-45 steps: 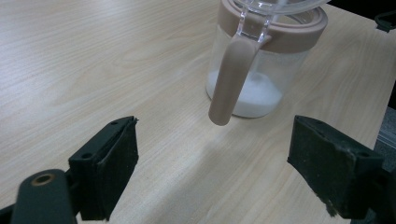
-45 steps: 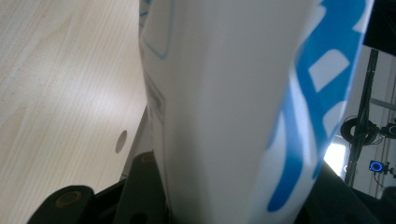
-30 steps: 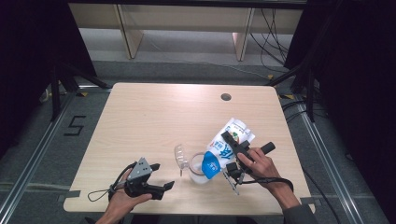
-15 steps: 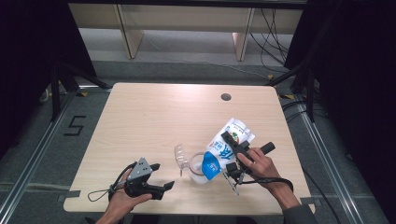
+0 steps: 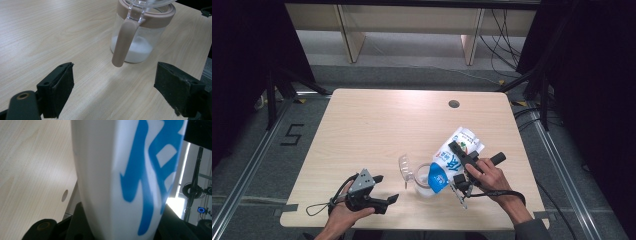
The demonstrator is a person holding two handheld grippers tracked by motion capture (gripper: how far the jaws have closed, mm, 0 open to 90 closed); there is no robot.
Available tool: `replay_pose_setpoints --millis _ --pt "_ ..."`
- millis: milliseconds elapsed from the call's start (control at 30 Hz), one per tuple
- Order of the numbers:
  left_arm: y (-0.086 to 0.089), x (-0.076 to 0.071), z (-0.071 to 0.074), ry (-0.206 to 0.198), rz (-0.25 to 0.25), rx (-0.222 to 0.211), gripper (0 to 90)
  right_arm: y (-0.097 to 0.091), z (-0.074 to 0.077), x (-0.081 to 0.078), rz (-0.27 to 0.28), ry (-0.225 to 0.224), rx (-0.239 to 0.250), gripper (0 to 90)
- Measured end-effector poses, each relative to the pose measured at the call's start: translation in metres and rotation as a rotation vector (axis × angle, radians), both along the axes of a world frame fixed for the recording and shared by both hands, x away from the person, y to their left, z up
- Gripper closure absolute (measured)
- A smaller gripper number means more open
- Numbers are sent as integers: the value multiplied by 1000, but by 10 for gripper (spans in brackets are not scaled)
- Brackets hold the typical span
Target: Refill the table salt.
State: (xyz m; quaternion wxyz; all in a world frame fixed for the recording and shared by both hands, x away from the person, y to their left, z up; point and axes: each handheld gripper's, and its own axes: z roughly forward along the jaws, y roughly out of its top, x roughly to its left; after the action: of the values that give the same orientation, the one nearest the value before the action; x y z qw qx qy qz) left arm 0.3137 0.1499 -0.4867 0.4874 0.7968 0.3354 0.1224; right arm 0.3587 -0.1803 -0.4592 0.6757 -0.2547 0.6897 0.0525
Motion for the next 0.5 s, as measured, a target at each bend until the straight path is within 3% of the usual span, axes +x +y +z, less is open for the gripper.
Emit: replay_pose_setpoints --millis 133,233,400,433,500 --pt "0 0 0 0 0 -1 153 -1 0 1 21 -13 15 693" --pt "-1 0 0 -1 4 -2 152 0 4 1 21 -17 -18 699" --pt "-1 0 0 -2 -5 -3 152 0 2 2 34 -24 1 703" --pt "0 0 0 -3 -6 -2 153 -1 2 0 -5 -11 2 704" --pt "-1 0 0 -1 3 -1 153 -1 0 0 -10 8 7 706"
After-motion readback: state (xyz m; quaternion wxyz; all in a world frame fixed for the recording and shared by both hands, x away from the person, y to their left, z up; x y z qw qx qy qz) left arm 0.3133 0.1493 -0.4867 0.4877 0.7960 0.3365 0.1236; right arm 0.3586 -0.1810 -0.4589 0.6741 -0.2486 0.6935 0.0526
